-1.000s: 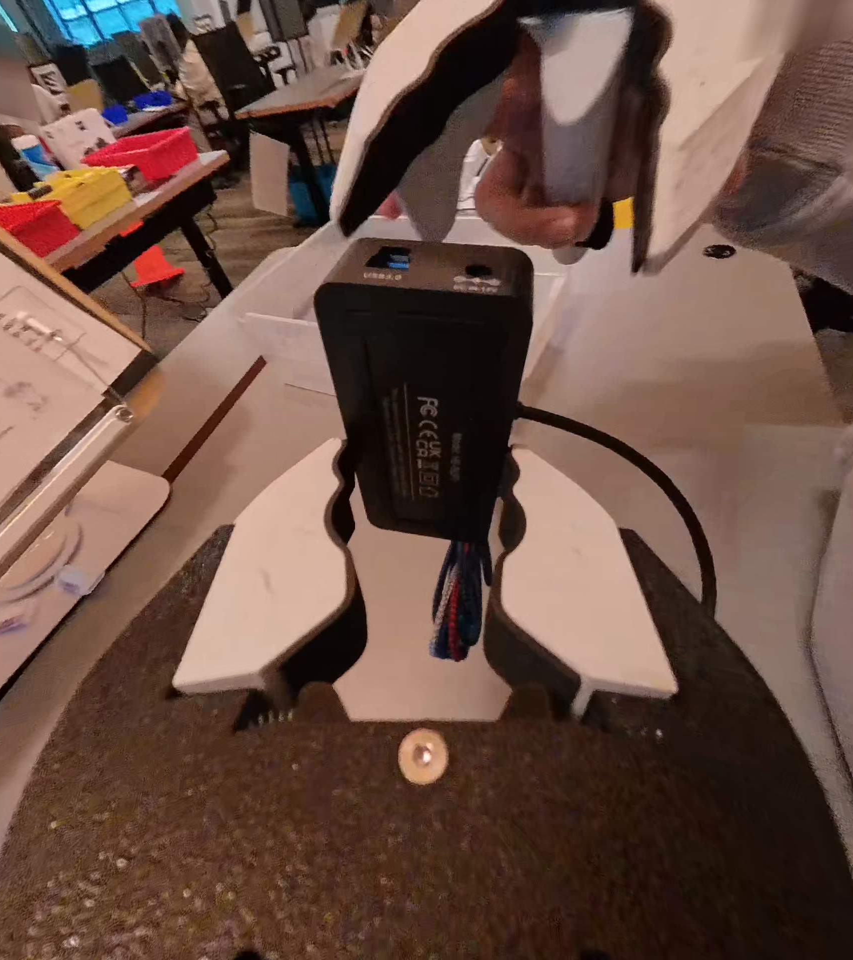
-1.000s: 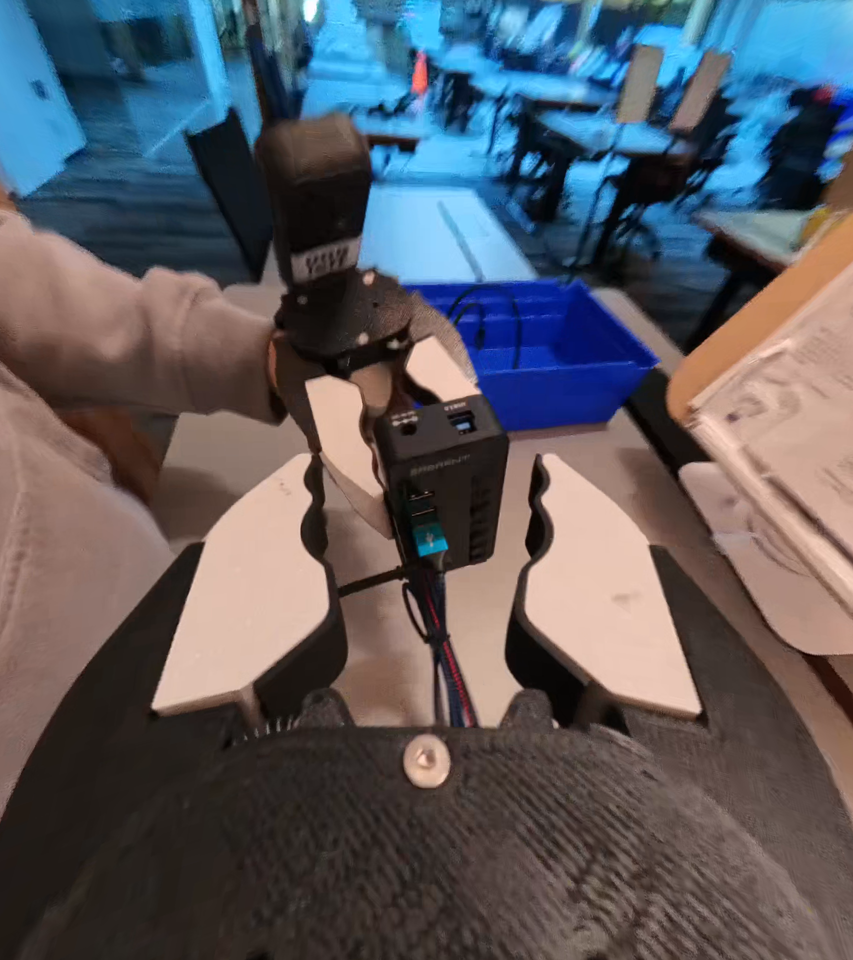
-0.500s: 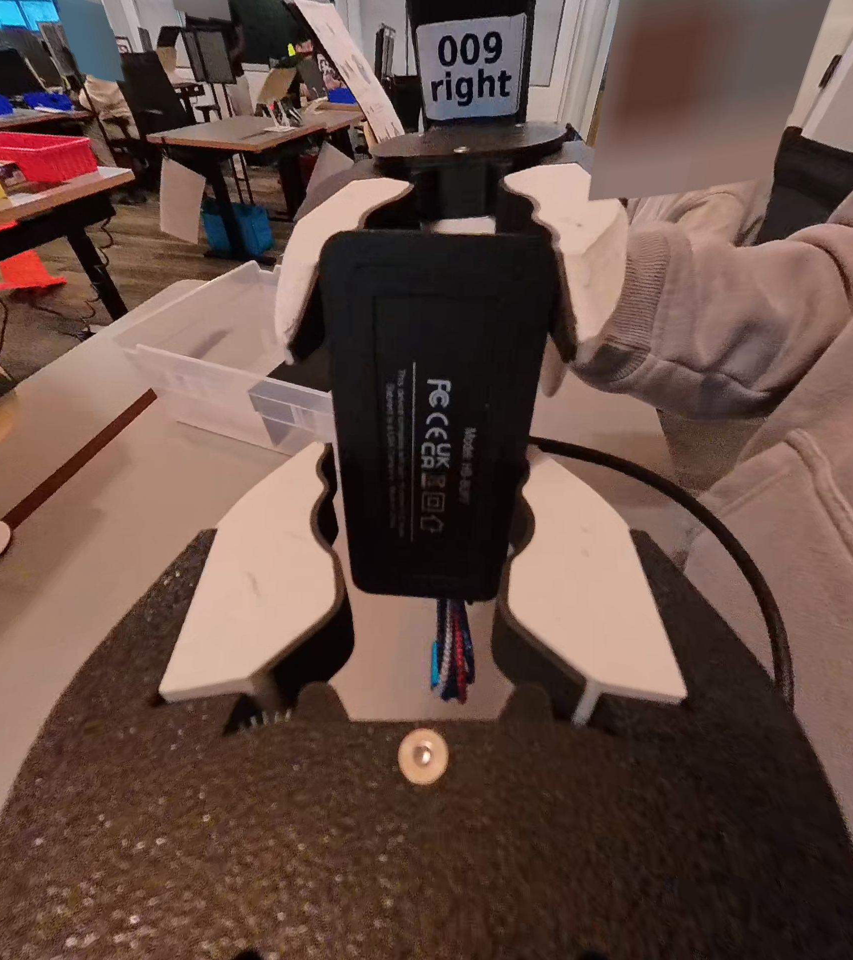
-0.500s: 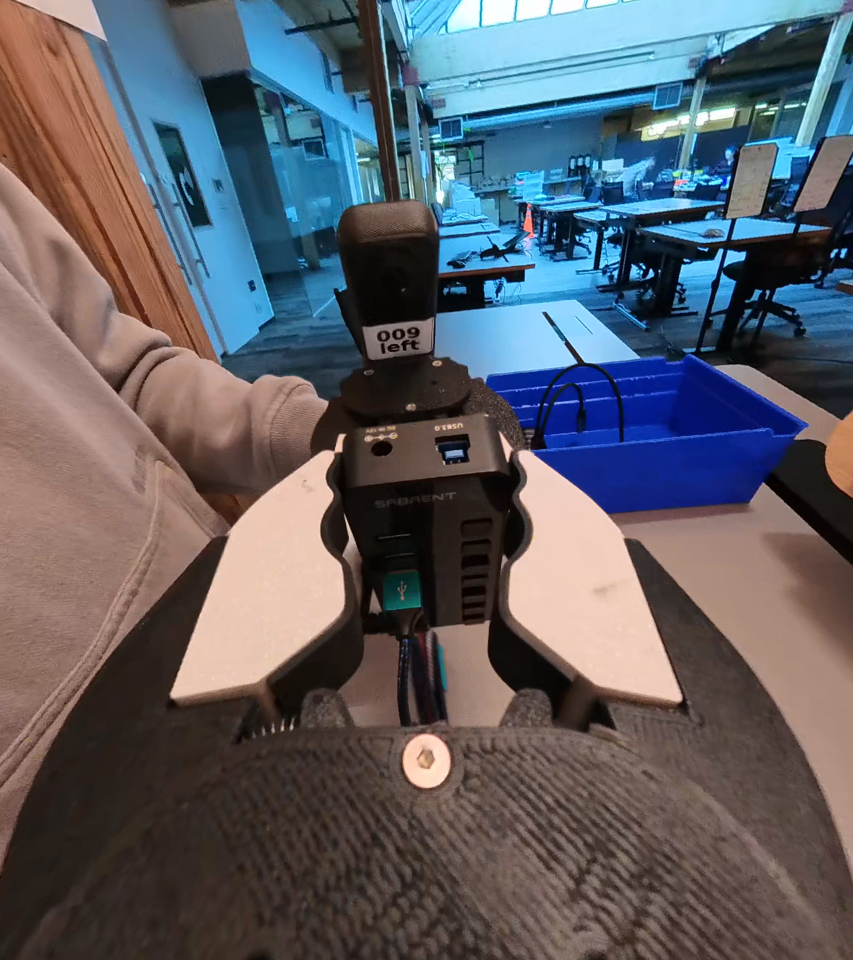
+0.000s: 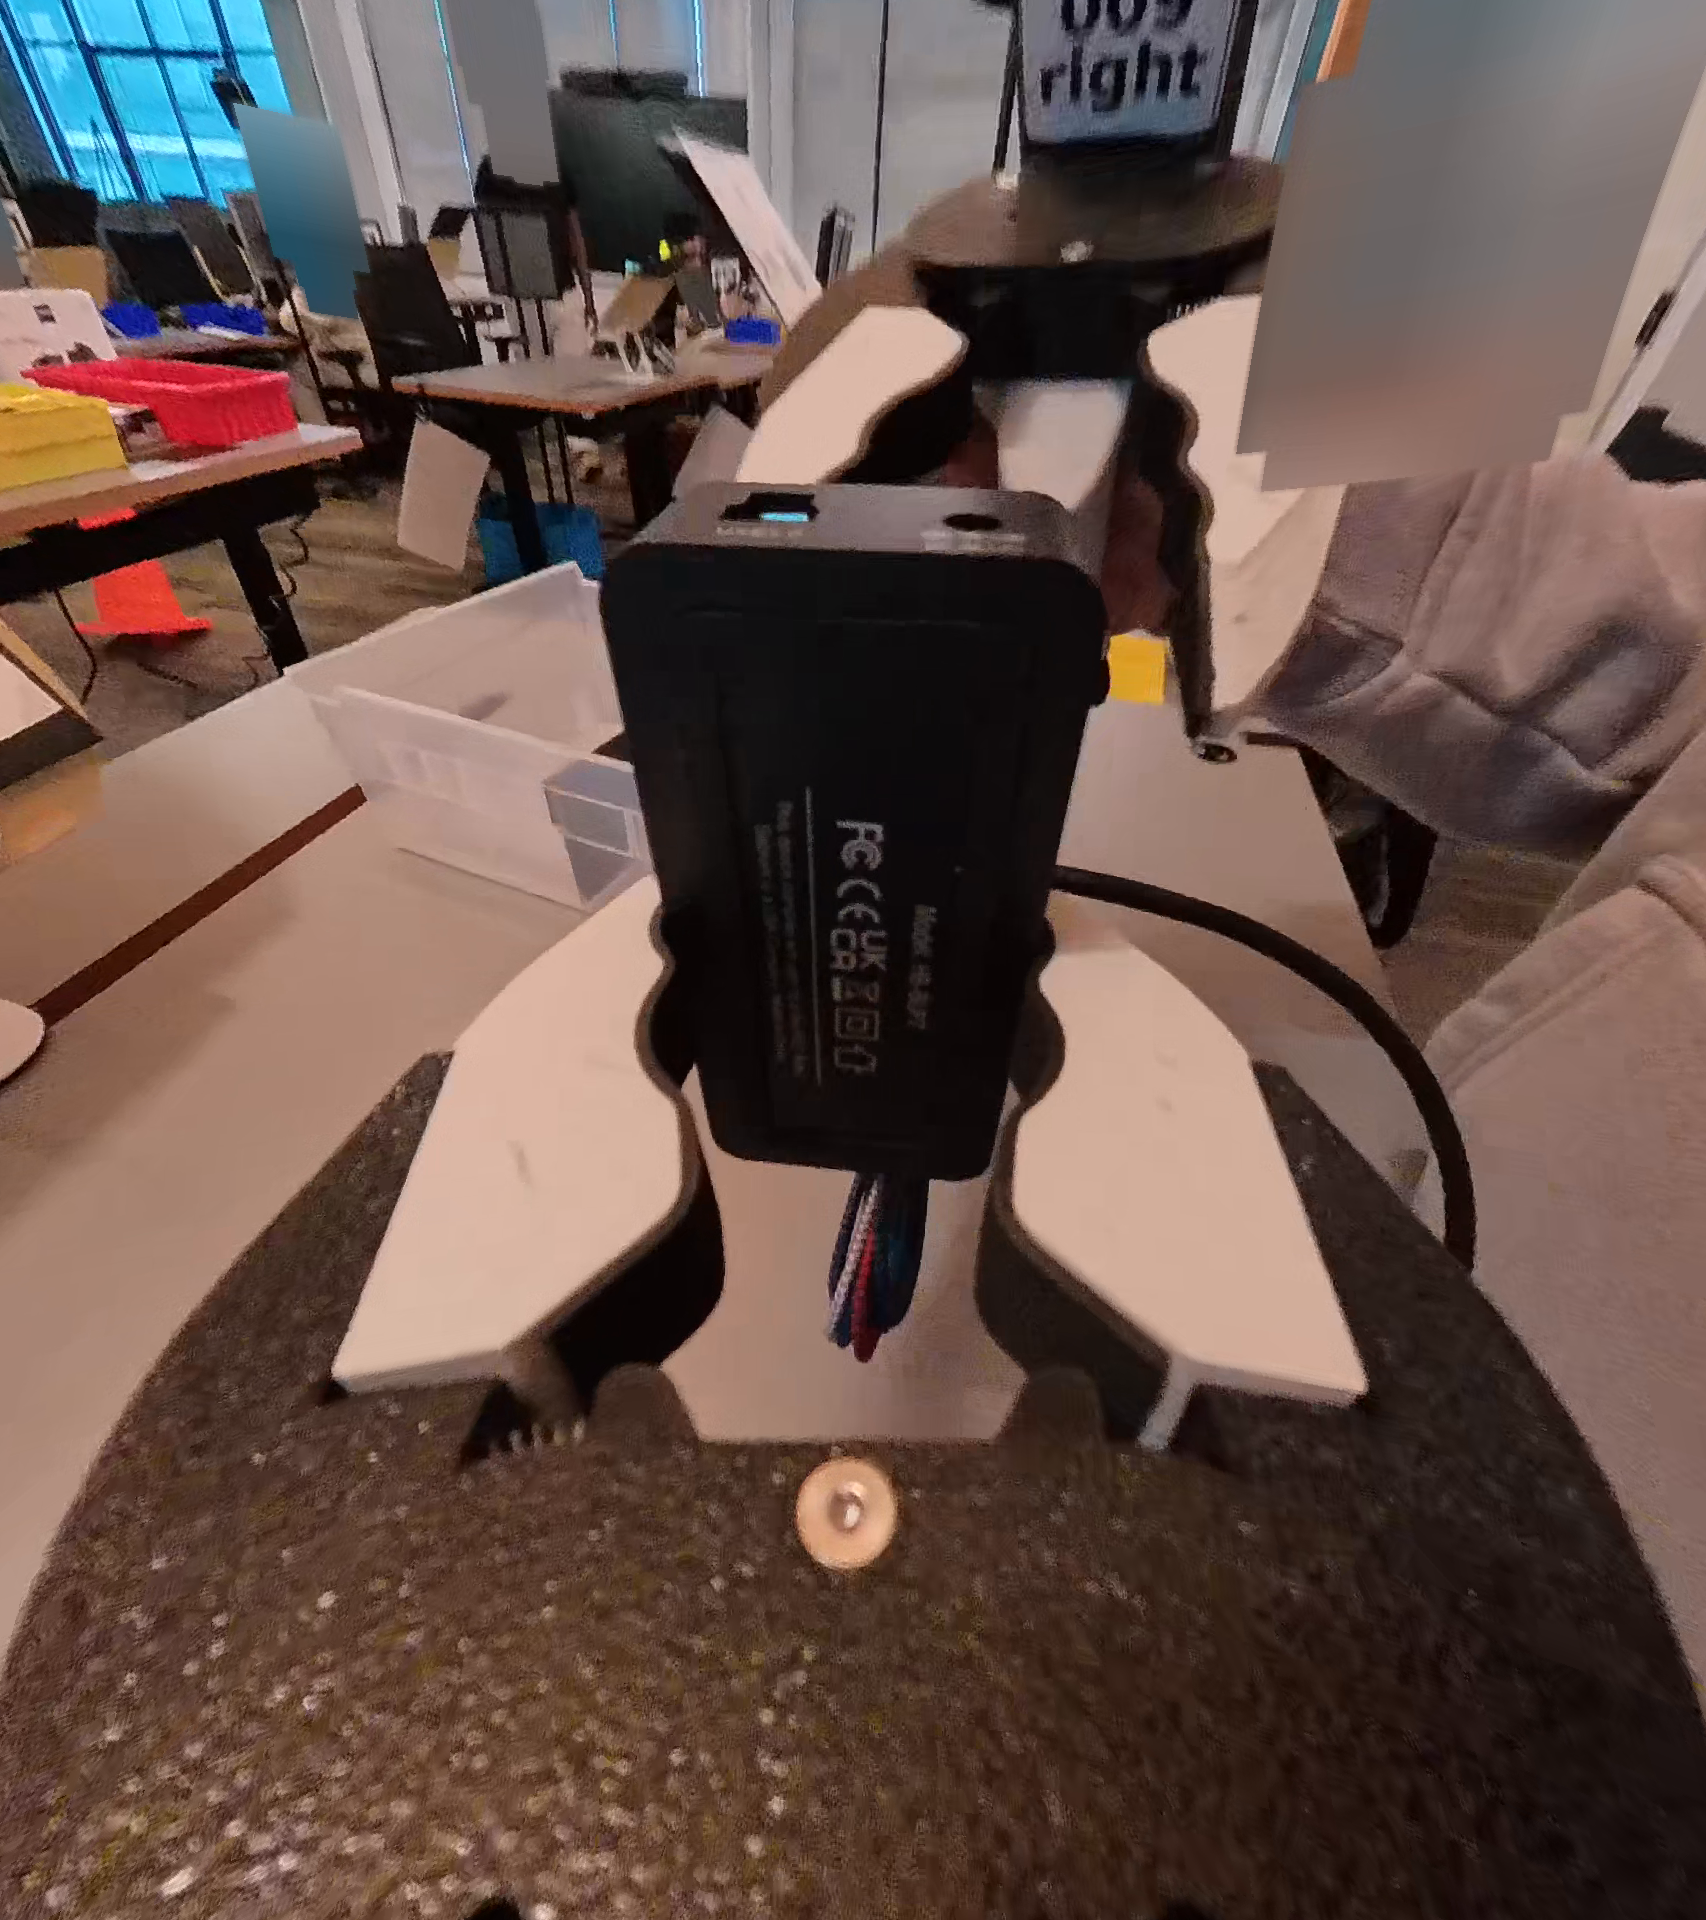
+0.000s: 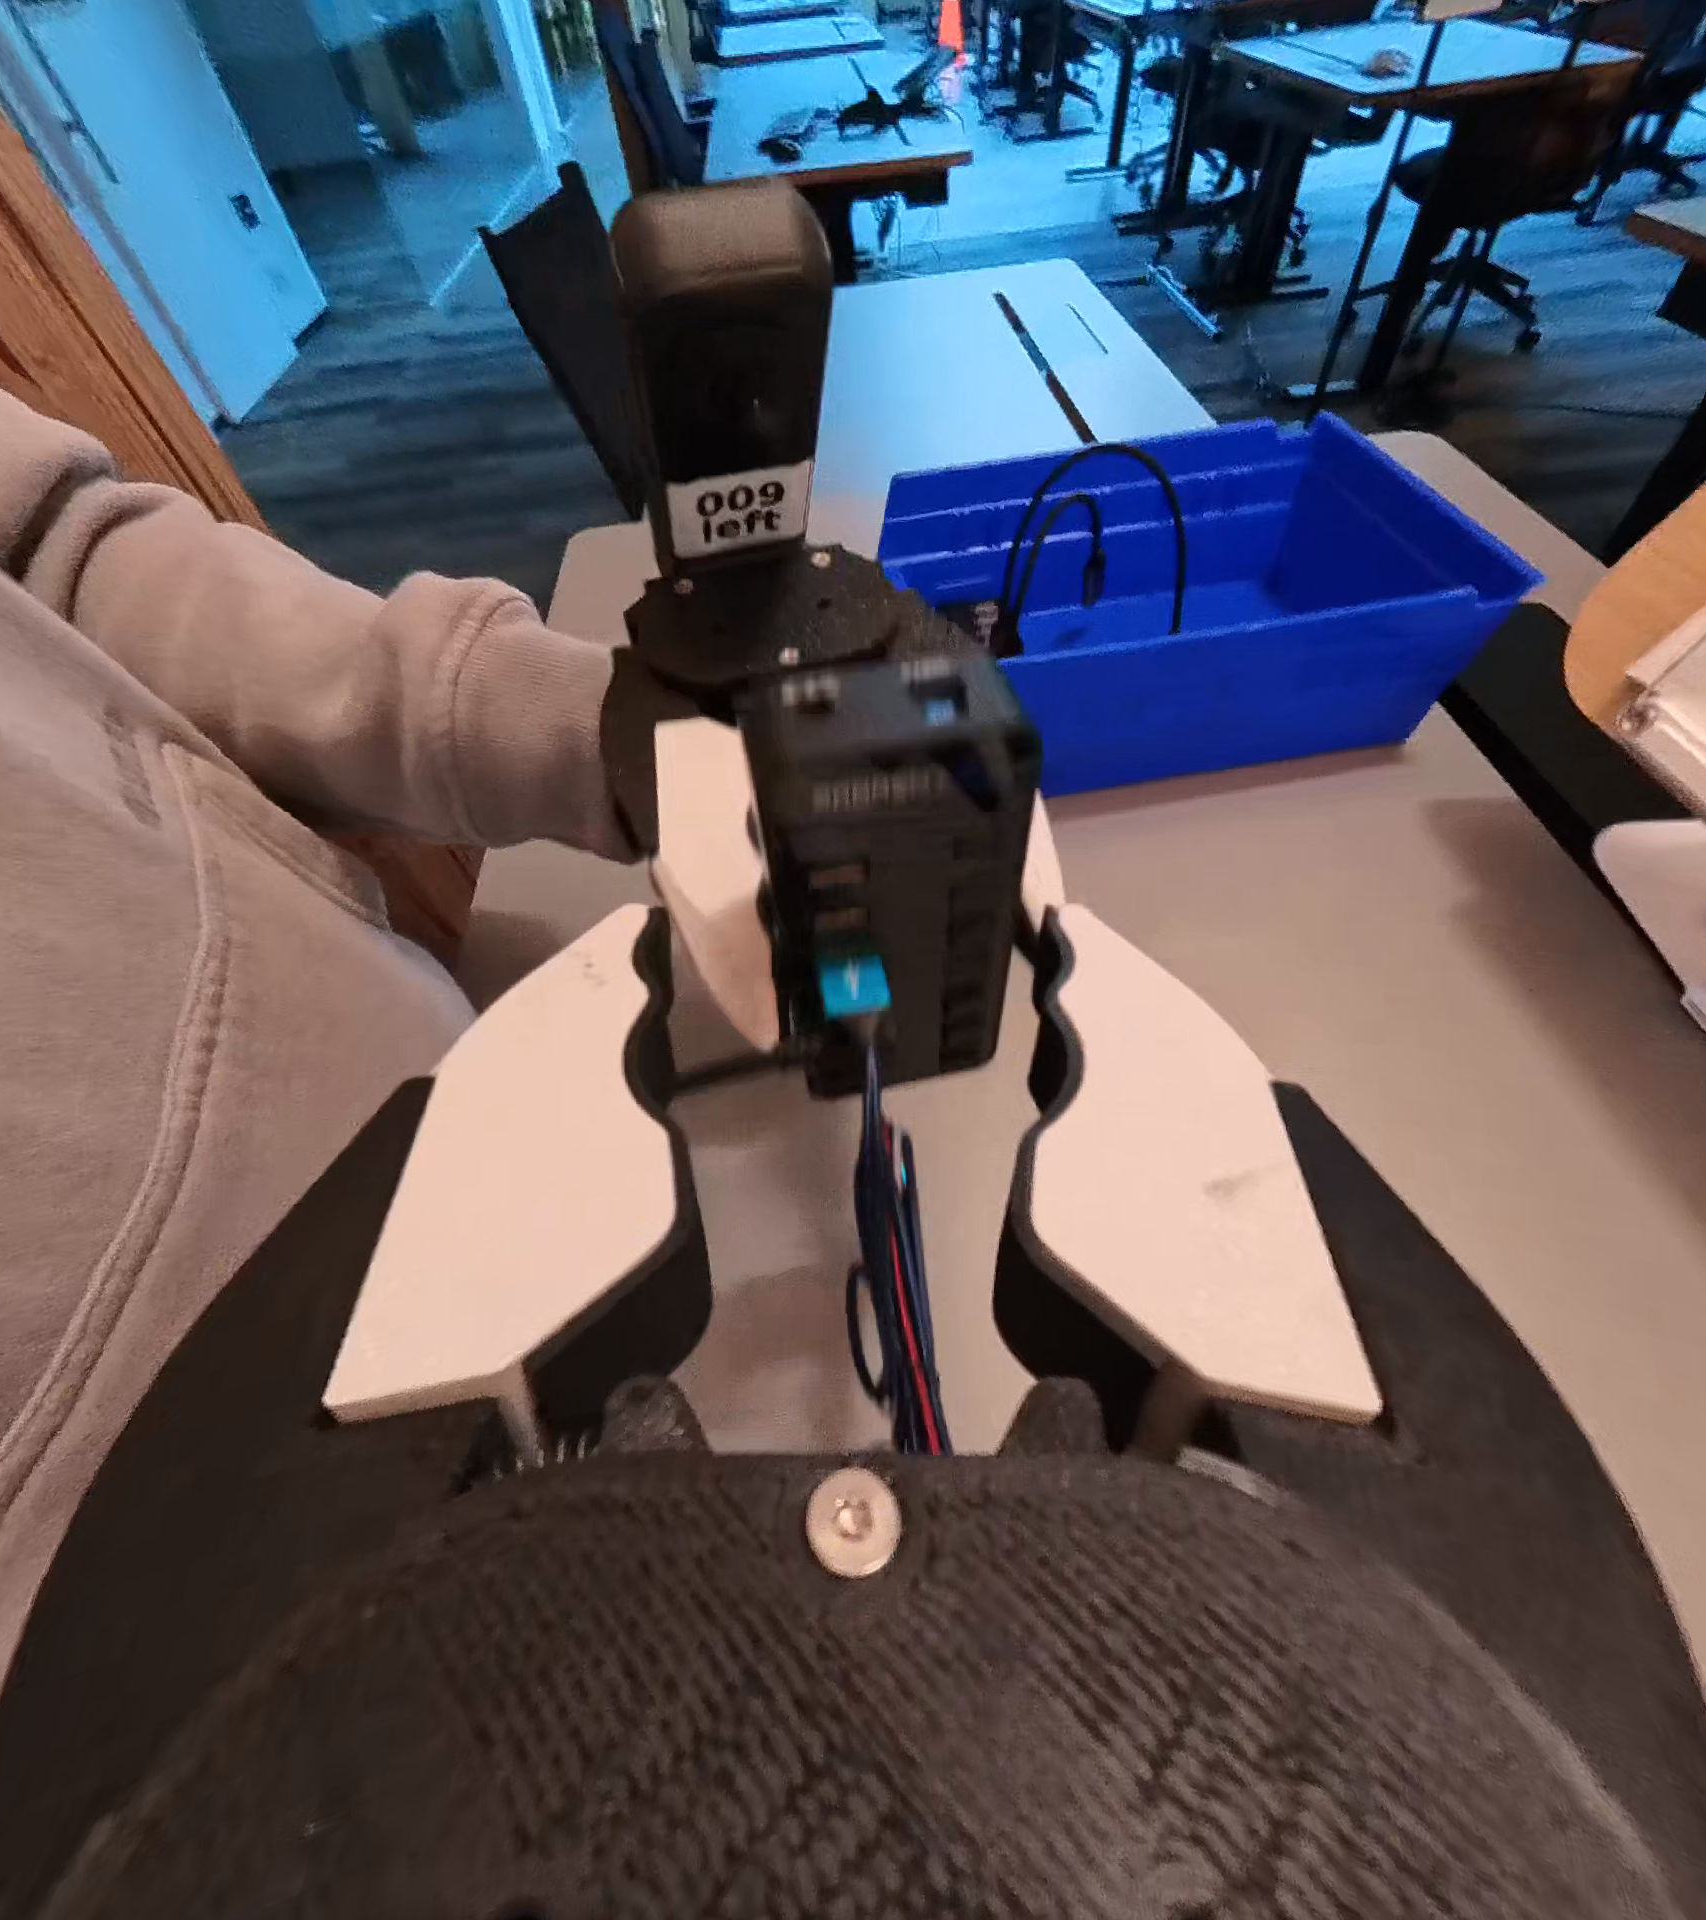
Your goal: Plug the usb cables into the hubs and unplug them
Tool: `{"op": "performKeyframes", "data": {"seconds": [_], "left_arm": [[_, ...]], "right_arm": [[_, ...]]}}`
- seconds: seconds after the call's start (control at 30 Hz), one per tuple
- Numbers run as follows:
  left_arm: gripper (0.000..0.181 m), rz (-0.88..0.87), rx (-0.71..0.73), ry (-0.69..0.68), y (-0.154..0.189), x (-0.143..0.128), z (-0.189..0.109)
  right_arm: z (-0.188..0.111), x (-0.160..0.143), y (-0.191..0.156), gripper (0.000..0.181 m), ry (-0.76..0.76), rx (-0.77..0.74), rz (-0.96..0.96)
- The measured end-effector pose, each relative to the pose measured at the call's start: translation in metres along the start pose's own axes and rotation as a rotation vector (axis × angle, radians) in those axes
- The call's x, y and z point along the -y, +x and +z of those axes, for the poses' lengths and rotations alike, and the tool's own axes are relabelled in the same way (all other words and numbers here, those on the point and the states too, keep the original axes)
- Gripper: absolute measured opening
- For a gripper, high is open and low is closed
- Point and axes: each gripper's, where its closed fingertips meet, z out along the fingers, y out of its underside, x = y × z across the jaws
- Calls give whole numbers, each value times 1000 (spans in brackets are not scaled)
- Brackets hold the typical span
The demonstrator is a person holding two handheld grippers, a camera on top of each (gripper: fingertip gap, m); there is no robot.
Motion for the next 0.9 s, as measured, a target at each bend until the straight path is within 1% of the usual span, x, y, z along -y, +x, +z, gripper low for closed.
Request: {"op": "performKeyframes", "data": {"seconds": [0.03,0.13,0.2,0.33,0.4,0.5,0.67,0.8,0.9], "left_arm": [[59,-8,3,20,-1,1,-3],[59,1,-4,4,-2,-5,-7],[59,2,-24,4,1,-7,-8],[59,-8,-44,31,3,-5,-8],[59,-1,-57,27,5,-4,-8],[59,13,-66,16,8,-5,-8],[59,-12,-79,31,10,-3,-12],[59,-9,-100,55,14,5,-14],[59,28,-82,41,16,6,-11]], "right_arm": [[-4,-3,-2,66,1,3,11],[-7,-11,0,53,19,-21,41],[-6,-10,-4,33,48,4,47],[5,-20,-9,27,27,41,50],[11,-20,-11,24,37,42,42],[16,-19,-10,14,51,37,44],[20,-16,-12,14,70,49,29],[15,-16,-16,14,-15,58,-3],[10,-18,-18,14,-74,67,-27]]}}
